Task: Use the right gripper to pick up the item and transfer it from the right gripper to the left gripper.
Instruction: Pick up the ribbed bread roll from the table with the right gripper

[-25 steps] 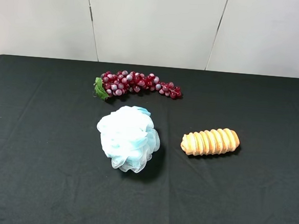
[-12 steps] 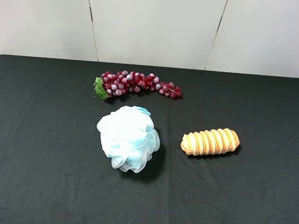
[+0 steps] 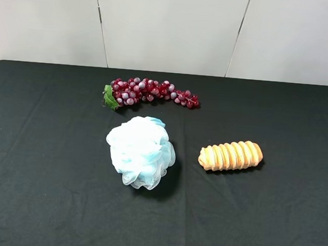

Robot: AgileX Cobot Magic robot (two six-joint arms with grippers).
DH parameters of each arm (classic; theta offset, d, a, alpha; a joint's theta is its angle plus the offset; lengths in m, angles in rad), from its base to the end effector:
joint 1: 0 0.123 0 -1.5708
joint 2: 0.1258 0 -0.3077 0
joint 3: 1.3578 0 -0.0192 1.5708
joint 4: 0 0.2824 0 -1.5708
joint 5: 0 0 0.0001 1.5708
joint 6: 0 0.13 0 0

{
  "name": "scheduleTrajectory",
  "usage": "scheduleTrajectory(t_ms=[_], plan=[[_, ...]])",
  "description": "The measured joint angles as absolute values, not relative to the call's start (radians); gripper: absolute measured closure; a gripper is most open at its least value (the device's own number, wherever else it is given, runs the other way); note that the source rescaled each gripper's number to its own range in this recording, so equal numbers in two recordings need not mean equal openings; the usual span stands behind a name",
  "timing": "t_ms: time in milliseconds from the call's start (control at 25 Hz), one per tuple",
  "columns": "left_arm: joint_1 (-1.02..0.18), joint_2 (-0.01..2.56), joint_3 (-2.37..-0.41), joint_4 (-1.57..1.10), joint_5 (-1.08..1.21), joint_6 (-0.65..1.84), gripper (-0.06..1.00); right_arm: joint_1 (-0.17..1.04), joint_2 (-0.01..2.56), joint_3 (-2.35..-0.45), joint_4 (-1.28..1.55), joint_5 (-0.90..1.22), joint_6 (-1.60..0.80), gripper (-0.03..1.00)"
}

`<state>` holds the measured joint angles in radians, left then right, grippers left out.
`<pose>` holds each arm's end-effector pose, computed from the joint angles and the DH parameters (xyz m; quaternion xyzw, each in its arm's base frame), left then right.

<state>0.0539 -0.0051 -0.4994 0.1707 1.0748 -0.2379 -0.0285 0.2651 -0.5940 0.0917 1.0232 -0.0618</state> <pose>0.0313 0.0211 0.2744 -0.1280 0.8430 0.0374 0.5212 0.0728 0.0081 0.2981 -0.0117 0.8851 0.0248 0.4645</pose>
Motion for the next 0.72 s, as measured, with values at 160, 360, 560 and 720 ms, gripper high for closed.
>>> scheduleTrajectory(t_ms=[160,360,560,720], plan=[[0.054,-0.005,-0.499,0.171,1.075,-0.238,-0.03,-0.028,0.408,-0.668,0.092,1.011,-0.117,-0.03],[0.054,-0.005,-0.499,0.171,1.075,-0.238,-0.03,-0.028,0.658,-0.788,0.092,1.011,-0.222,-0.03],[0.054,-0.005,-0.499,0.171,1.075,-0.238,-0.03,-0.028,0.831,-0.872,0.092,1.019,-0.344,-0.03],[0.054,-0.005,-0.499,0.172,1.075,-0.238,-0.03,-0.028,0.955,-0.928,0.106,1.018,-0.467,-0.03]])
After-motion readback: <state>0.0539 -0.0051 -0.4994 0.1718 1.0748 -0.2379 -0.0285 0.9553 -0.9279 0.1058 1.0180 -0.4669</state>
